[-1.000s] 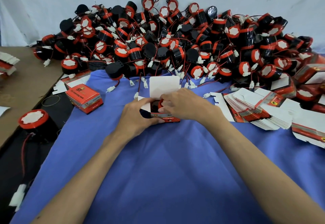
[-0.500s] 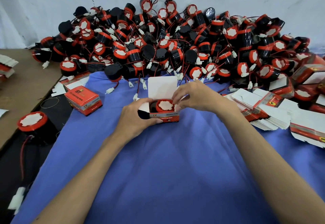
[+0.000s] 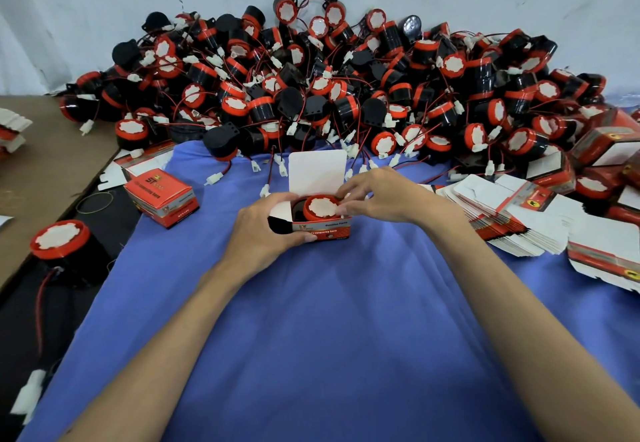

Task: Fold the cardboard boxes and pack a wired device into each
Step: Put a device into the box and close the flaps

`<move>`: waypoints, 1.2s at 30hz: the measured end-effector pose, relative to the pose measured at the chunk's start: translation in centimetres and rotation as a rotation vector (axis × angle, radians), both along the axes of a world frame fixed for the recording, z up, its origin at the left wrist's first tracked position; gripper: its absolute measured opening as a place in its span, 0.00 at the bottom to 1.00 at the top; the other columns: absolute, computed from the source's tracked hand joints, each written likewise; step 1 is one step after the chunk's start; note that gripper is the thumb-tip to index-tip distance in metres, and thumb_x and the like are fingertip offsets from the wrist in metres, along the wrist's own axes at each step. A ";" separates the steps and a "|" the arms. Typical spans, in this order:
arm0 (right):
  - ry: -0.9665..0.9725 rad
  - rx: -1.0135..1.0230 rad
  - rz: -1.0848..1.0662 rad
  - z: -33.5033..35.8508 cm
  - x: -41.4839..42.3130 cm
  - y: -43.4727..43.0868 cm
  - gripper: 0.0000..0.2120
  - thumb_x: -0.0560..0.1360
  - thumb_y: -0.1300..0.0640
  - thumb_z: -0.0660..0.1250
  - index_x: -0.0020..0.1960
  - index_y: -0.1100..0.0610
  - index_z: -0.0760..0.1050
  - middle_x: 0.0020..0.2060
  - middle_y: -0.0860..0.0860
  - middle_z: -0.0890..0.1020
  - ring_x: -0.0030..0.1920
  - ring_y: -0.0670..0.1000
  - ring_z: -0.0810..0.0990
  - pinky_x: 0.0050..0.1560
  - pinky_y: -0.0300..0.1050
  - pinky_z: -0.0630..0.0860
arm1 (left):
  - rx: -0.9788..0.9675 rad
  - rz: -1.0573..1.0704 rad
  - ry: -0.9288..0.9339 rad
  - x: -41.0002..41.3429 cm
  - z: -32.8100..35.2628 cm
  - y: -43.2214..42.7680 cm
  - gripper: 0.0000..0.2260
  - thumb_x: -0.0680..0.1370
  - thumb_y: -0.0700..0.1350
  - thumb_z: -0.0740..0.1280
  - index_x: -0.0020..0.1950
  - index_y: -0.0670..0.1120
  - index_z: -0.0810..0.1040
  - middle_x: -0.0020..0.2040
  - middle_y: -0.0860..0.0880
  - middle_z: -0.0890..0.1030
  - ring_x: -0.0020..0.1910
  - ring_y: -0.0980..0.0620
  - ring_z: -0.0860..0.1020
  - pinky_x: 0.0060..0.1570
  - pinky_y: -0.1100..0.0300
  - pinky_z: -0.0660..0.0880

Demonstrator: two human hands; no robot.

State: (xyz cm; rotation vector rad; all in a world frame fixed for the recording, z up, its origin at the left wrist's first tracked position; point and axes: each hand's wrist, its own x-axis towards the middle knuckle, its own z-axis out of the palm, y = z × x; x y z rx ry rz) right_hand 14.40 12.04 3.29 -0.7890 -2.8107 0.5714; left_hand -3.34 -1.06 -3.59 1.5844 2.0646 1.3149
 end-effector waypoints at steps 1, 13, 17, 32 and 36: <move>0.013 0.021 -0.006 -0.2 -0.2 0.0 0.13 0.76 0.52 0.69 0.44 0.61 0.85 0.55 0.45 0.82 0.44 0.40 0.74 0.59 0.40 0.62 | -0.001 -0.001 0.001 0.0 0.0 0.0 0.28 0.63 0.51 0.81 0.61 0.53 0.78 0.56 0.54 0.81 0.54 0.56 0.76 0.51 0.67 0.71; 0.053 0.046 -0.119 -0.4 -0.2 -0.1 0.07 0.70 0.49 0.75 0.43 0.49 0.79 0.48 0.48 0.67 0.45 0.47 0.68 0.45 0.38 0.65 | 0.003 -0.018 -0.006 -0.2 -0.1 0.0 0.27 0.64 0.51 0.81 0.60 0.54 0.78 0.54 0.56 0.80 0.54 0.57 0.76 0.51 0.68 0.72; -0.020 -0.032 -0.124 0.0 -0.2 -0.2 0.07 0.72 0.53 0.73 0.48 0.52 0.83 0.40 0.44 0.70 0.42 0.43 0.68 0.49 0.39 0.63 | 0.014 -0.035 -0.011 -0.1 0.0 0.0 0.26 0.64 0.51 0.81 0.59 0.57 0.78 0.53 0.58 0.80 0.54 0.59 0.76 0.55 0.63 0.73; 0.071 -0.474 -0.495 -0.4 -1.4 -1.4 0.29 0.70 0.61 0.71 0.66 0.60 0.61 0.52 0.51 0.68 0.50 0.52 0.68 0.33 0.39 0.63 | 0.007 -0.007 -0.059 0.0 -0.1 -0.1 0.35 0.62 0.54 0.82 0.62 0.62 0.65 0.57 0.54 0.78 0.58 0.46 0.75 0.56 0.47 0.75; 0.327 -0.566 -0.510 -1.0 -1.0 -1.3 0.27 0.69 0.64 0.74 0.59 0.54 0.62 0.44 0.47 0.70 0.43 0.46 0.72 0.35 0.38 0.68 | 0.027 -0.020 -0.092 0.2 -0.3 0.1 0.37 0.62 0.52 0.82 0.65 0.58 0.66 0.55 0.59 0.76 0.56 0.52 0.75 0.53 0.59 0.74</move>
